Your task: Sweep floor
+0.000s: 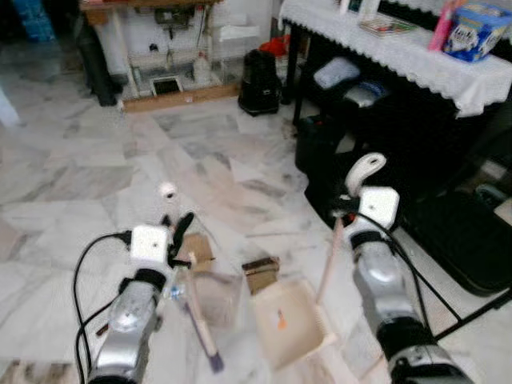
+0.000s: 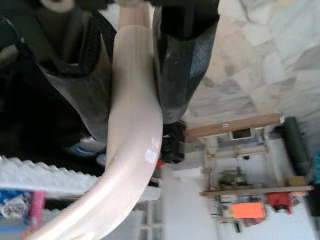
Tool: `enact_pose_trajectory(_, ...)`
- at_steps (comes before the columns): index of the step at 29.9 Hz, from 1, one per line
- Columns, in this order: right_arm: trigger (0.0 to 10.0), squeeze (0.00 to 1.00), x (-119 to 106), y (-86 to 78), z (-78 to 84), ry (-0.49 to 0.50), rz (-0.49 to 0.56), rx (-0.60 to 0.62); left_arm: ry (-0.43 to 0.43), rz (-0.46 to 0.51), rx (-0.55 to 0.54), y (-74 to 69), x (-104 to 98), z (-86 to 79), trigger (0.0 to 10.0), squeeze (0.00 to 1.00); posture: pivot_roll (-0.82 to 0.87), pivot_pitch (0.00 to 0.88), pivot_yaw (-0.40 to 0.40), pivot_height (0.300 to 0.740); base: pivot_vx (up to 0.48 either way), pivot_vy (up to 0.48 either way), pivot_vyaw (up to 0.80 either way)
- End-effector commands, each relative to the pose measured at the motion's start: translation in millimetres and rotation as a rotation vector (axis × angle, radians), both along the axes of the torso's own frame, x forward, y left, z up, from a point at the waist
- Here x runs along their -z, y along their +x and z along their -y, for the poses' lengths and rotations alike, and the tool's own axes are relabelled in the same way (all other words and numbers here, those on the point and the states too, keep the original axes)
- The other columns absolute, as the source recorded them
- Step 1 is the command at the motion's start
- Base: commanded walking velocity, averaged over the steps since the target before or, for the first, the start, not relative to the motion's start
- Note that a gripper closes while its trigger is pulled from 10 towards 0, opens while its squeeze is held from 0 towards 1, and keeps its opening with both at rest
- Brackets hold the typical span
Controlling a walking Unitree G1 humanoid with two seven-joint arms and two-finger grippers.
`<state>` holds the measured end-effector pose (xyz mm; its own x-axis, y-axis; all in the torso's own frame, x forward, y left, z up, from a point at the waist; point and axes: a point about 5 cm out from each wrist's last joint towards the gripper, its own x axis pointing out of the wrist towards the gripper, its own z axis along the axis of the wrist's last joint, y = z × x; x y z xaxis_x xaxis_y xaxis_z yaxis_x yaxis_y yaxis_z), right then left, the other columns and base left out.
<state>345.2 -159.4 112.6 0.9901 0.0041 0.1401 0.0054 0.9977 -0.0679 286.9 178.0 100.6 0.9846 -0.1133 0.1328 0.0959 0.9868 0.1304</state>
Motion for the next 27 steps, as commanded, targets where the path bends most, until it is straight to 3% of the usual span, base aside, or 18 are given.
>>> enact_pose_trajectory(1, 10.0, 0.0, -11.8, 1.8, 11.2, -0.021, 0.053, 0.03, -0.004, 0.03, 0.029, 2.6, -6.9, 8.8, 10.0, 0.0, -0.05, 0.021, -0.005, 0.74, 0.33, 0.0, 0.0)
enact_pose_trajectory(13, 10.0, 0.0, -10.3, 3.2, 10.5, 0.001, 0.032, 0.027, -0.003, 0.031, 0.028, 2.8, -7.1, 9.0, 10.0, 0.0, -0.04, 0.022, -0.007, 0.74, 0.334, -0.268, 0.0)
enact_pose_trajectory(17, 10.0, 0.0, -11.3, 3.5, 10.2, 0.004, 0.038, 0.022, -0.004, 0.029, 0.03, 2.5, -6.8, 8.9, 10.0, 0.0, -0.04, 0.022, -0.007, 0.74, 0.333, -0.274, -0.75)
enact_pose_trajectory(27, 10.0, 0.0, -11.9, 3.2, 8.5, 0.004, 0.044, 0.02, -0.009, 0.025, 0.031, 2.2, -6.2, 8.4, 10.0, 0.0, -0.04, 0.028, -0.005, 0.74, 0.278, -0.218, 0.0)
